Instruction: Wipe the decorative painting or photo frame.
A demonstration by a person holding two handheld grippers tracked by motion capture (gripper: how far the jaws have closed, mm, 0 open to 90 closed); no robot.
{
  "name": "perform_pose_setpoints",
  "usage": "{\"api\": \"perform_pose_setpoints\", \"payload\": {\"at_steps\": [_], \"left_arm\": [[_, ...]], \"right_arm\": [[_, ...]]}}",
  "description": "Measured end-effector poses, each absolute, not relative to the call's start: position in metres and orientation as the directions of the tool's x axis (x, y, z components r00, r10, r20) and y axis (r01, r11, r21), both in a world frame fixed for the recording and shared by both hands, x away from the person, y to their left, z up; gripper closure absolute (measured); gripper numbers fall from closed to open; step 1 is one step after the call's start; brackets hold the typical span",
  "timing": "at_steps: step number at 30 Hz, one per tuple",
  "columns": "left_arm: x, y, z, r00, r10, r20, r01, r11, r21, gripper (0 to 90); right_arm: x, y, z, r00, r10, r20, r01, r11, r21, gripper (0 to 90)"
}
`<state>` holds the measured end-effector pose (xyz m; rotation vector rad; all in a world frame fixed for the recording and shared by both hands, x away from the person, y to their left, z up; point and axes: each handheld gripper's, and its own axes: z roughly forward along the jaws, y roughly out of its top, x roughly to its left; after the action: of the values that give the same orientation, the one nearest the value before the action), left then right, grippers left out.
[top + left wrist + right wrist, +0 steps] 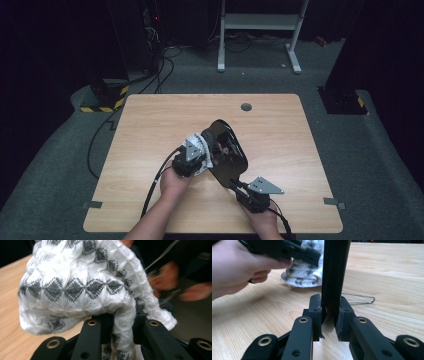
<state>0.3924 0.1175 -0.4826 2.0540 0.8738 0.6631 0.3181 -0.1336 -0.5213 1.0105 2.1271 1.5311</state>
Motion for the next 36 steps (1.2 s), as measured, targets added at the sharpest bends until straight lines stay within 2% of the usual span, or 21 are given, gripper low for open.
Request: {"api": "perform_pose_setpoints", "payload": {"at_steps": [10, 15, 27, 31, 36], "left_arm": [[0.352, 0.087, -0.466, 0.715, 0.659, 0.231, 0.204, -0.514, 0.833, 75.6], [0.365, 0.097, -0.473, 0.700, 0.687, 0.194, 0.243, -0.484, 0.841, 75.7], [0.413, 0.136, -0.509, 0.577, 0.812, 0.087, 0.439, -0.398, 0.806, 75.7], [0.403, 0.136, -0.507, 0.591, 0.803, 0.076, 0.430, -0.393, 0.813, 75.7], [0.377, 0.133, -0.499, 0.634, 0.769, 0.083, 0.366, -0.393, 0.844, 75.6]], "right_arm": [[0.318, -0.134, -0.521, -0.693, 0.708, 0.139, 0.355, 0.168, 0.919, 78.5], [0.318, -0.134, -0.521, -0.693, 0.708, 0.140, 0.356, 0.166, 0.920, 78.5], [0.318, -0.134, -0.521, -0.695, 0.706, 0.135, 0.352, 0.170, 0.921, 78.3], [0.318, -0.134, -0.521, -0.694, 0.707, 0.138, 0.354, 0.168, 0.920, 78.7], [0.318, -0.134, -0.521, -0.695, 0.706, 0.133, 0.351, 0.172, 0.920, 78.6]]}}
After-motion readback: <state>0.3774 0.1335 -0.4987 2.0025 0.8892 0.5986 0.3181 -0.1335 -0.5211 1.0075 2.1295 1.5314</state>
